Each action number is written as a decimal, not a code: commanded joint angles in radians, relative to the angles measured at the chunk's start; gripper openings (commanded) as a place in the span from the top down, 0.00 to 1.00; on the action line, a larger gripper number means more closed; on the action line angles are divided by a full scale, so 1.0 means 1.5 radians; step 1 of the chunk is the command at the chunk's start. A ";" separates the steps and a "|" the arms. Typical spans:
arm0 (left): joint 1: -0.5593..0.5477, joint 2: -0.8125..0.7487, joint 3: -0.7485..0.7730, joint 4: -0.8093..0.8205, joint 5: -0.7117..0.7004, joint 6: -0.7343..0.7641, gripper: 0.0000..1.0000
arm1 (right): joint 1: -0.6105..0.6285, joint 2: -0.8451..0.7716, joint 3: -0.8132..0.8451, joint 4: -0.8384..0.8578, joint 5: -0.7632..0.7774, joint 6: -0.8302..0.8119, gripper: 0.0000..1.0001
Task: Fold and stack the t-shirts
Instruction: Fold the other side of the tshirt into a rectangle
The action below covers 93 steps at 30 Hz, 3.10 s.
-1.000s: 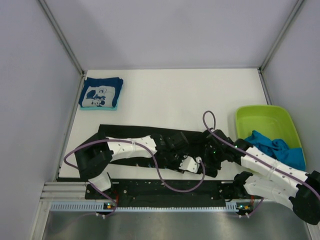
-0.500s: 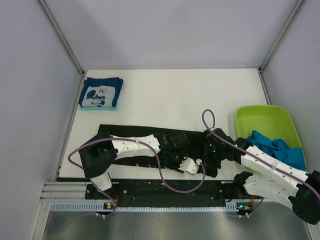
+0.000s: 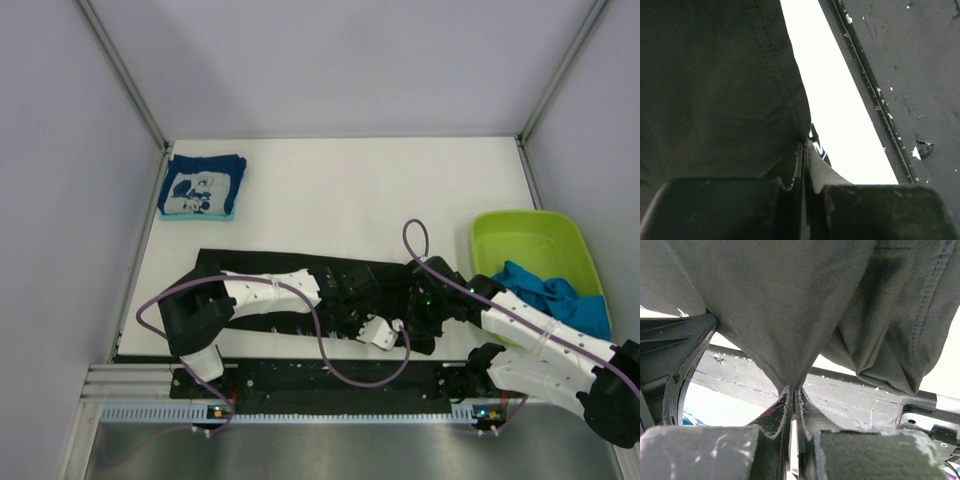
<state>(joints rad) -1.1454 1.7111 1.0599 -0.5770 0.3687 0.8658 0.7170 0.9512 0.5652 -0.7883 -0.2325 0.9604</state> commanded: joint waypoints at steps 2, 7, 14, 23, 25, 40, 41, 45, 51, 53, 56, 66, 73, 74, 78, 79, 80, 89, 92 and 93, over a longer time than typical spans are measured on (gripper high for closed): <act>0.003 -0.002 0.019 0.006 -0.020 0.004 1.00 | -0.008 -0.012 0.037 -0.010 0.007 -0.013 1.00; 0.021 -0.028 0.064 -0.045 0.025 -0.028 1.00 | -0.009 -0.026 0.051 -0.046 -0.009 -0.025 1.00; 0.032 -0.084 0.040 -0.084 0.090 -0.022 1.00 | -0.008 -0.045 0.047 -0.083 -0.100 -0.053 1.00; 0.067 -0.091 0.046 -0.090 0.134 -0.032 1.00 | -0.019 -0.015 0.055 -0.088 -0.198 -0.092 1.00; 0.085 -0.076 0.068 -0.084 0.134 -0.051 1.00 | -0.067 0.008 0.053 -0.078 -0.197 -0.110 1.00; 0.196 0.104 0.231 -0.051 0.088 -0.183 1.00 | -0.325 0.195 0.082 0.101 -0.173 -0.223 1.00; 0.203 0.110 0.235 -0.047 0.079 -0.192 1.00 | -0.330 0.202 0.087 0.106 -0.169 -0.222 1.00; 0.223 0.120 0.238 -0.041 0.073 -0.211 1.00 | -0.349 0.231 0.097 0.120 -0.171 -0.226 1.00; 0.225 0.124 0.226 -0.014 0.046 -0.219 0.97 | -0.375 0.265 0.108 0.148 -0.155 -0.224 0.90; 0.229 0.122 0.226 -0.004 0.031 -0.227 0.84 | -0.382 0.263 0.122 0.154 -0.151 -0.224 0.87; 0.241 0.108 0.226 0.016 0.009 -0.244 0.65 | -0.383 0.230 0.162 0.136 -0.100 -0.240 0.72; 0.220 0.004 0.153 0.006 0.173 -0.077 0.54 | -0.355 0.056 0.064 -0.010 -0.098 -0.269 0.69; 0.208 0.094 0.217 -0.064 0.177 -0.023 0.48 | -0.290 0.051 0.030 0.022 -0.112 -0.247 0.64; 0.208 0.104 0.222 -0.064 0.170 -0.024 0.48 | -0.283 0.059 0.028 0.032 -0.120 -0.243 0.64; 0.208 0.128 0.234 -0.079 0.181 0.002 0.48 | -0.270 0.090 0.016 0.063 -0.125 -0.237 0.64; 0.207 0.131 0.234 -0.076 0.178 0.001 0.48 | -0.268 0.095 0.012 0.075 -0.129 -0.233 0.64; 0.208 0.138 0.235 -0.070 0.173 -0.005 0.48 | -0.266 0.102 0.006 0.092 -0.136 -0.230 0.64; 0.221 0.138 0.235 -0.093 0.182 -0.018 0.99 | -0.256 0.169 -0.013 0.161 -0.135 -0.226 0.73; 0.237 0.136 0.240 -0.099 0.189 -0.025 1.00 | -0.257 0.182 -0.023 0.166 -0.129 -0.227 0.93; 0.243 0.137 0.242 -0.099 0.190 -0.028 1.00 | -0.257 0.181 -0.027 0.165 -0.125 -0.225 1.00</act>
<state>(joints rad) -0.8169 1.9350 1.3804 -0.7025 0.6121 0.8360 0.3244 1.2129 0.5415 -0.5827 -0.4343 0.6128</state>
